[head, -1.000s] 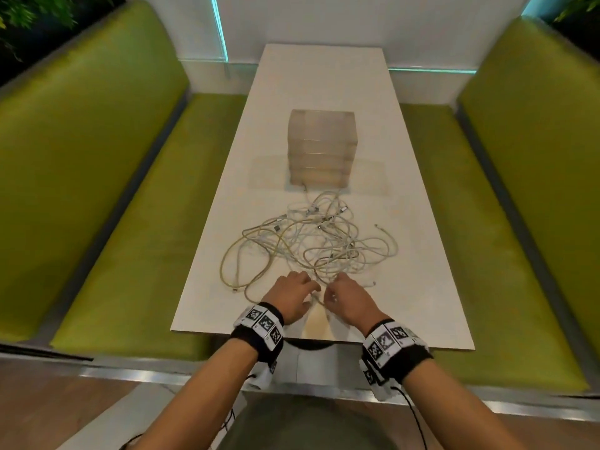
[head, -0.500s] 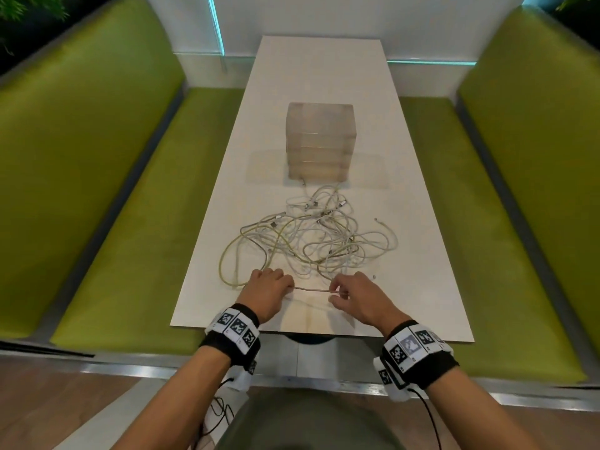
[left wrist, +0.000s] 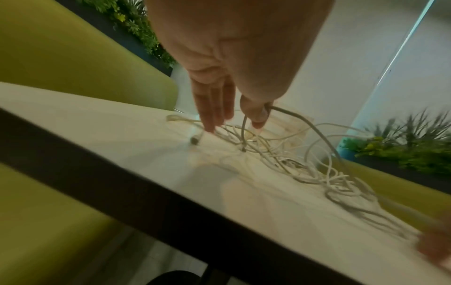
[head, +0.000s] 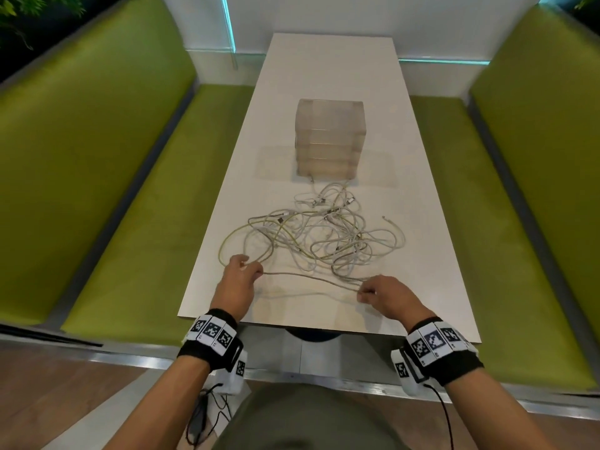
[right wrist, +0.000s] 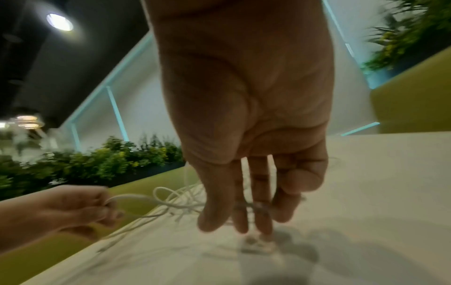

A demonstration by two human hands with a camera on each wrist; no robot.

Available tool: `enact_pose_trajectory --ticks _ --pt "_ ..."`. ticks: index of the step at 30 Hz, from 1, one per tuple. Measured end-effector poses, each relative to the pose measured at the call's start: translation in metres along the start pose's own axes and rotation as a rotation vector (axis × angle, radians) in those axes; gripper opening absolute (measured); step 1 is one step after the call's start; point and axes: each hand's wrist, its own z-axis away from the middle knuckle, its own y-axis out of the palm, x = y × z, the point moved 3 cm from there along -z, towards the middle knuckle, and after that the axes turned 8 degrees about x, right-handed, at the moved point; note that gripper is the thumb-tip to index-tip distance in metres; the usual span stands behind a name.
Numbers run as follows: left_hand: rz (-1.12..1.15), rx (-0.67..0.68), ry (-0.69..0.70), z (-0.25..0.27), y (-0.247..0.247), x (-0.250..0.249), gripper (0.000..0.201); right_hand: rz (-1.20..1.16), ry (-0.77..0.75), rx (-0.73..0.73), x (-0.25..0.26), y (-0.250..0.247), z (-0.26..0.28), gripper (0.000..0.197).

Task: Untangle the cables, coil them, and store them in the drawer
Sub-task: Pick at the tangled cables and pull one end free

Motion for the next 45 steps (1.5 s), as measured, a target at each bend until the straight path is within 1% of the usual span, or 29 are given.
enact_pose_trajectory --ticks 1,2,4,6,7,9,11,13,14,16,17,19,22,25,27,30,31,33,36,38,40,41,43,45 --pt "0.068 0.022 0.027 -0.001 0.002 -0.005 0.014 0.039 -0.003 0.024 0.006 0.001 0.003 0.029" --pt "0.109 0.041 0.073 -0.001 0.003 -0.013 0.017 0.071 -0.033 0.018 0.014 0.001 0.007 0.041" --pt "0.181 0.06 0.196 0.0 0.002 -0.034 0.018 0.067 -0.164 -0.051 0.041 0.003 0.015 0.058" --pt "0.292 0.066 0.299 0.004 -0.001 -0.054 0.018 -0.022 -0.29 -0.12 0.07 0.009 0.019 0.065" --pt "0.352 0.058 0.323 0.006 -0.002 -0.061 0.018 -0.069 -0.32 -0.151 0.081 0.012 0.019 0.068" --pt "0.458 0.051 0.325 0.01 -0.004 -0.07 0.015 -0.143 -0.361 -0.236 0.097 0.016 0.021 0.071" --pt "0.511 0.064 0.302 0.011 -0.004 -0.069 0.013 -0.214 -0.424 -0.291 0.102 0.016 0.023 0.068" --pt "0.521 0.065 0.283 0.012 -0.003 -0.063 0.013 -0.266 -0.464 -0.244 0.104 0.017 0.025 0.061" --pt "0.525 0.061 0.275 0.011 -0.003 -0.06 0.014 -0.271 -0.482 -0.217 0.104 0.018 0.026 0.052" --pt "0.535 0.057 0.225 0.01 0.0 -0.052 0.018 -0.248 -0.543 -0.219 0.105 0.018 0.026 0.023" --pt "0.534 0.062 0.182 0.008 0.001 -0.049 0.016 -0.242 -0.578 -0.222 0.105 0.017 0.027 0.017" --pt "0.476 0.078 0.119 0.003 0.005 -0.045 0.008 -0.249 -0.646 -0.202 0.105 0.017 0.032 0.018" --pt "0.331 0.089 0.067 -0.007 0.009 -0.035 0.009 -0.291 -0.706 -0.174 0.104 0.013 0.047 0.015" --pt "0.297 0.05 0.02 -0.017 0.009 -0.025 0.011 -0.342 -0.723 -0.14 0.098 0.005 0.066 0.017" --pt "0.315 0.031 -0.022 -0.023 0.005 -0.019 0.013 -0.354 -0.714 -0.075 0.093 0.0 0.076 0.018" --pt "0.387 0.013 -0.088 -0.035 -0.001 -0.009 0.02 -0.277 -0.65 0.017 0.081 -0.005 0.083 0.017" --pt "0.45 0.004 -0.105 -0.039 -0.004 -0.007 0.024 -0.244 -0.62 0.036 0.077 -0.006 0.082 0.017" --pt "0.676 -0.008 -0.154 -0.046 -0.009 -0.006 0.03 -0.184 -0.57 0.074 0.068 -0.007 0.079 0.016" --pt "1.041 -0.056 -0.224 -0.049 -0.016 -0.013 0.018 -0.091 -0.547 0.164 0.059 -0.004 0.076 0.014" --pt "1.212 -0.101 -0.228 -0.047 -0.019 -0.019 0.013 -0.035 -0.547 0.233 0.057 0.002 0.075 0.014" --pt "1.318 -0.132 -0.217 -0.046 -0.021 -0.024 0.011 -0.006 -0.53 0.289 0.056 0.007 0.075 0.014" --pt "1.354 -0.135 -0.207 -0.046 -0.021 -0.026 0.014 -0.001 -0.519 0.314 0.055 0.009 0.076 0.015" --pt "1.402 -0.124 -0.185 -0.046 -0.023 -0.03 0.027 0.005 -0.471 0.375 0.052 0.013 0.076 0.022" --pt "1.444 -0.12 -0.18 -0.047 -0.024 -0.033 0.04 0.005 -0.409 0.427 0.048 0.015 0.076 0.022"
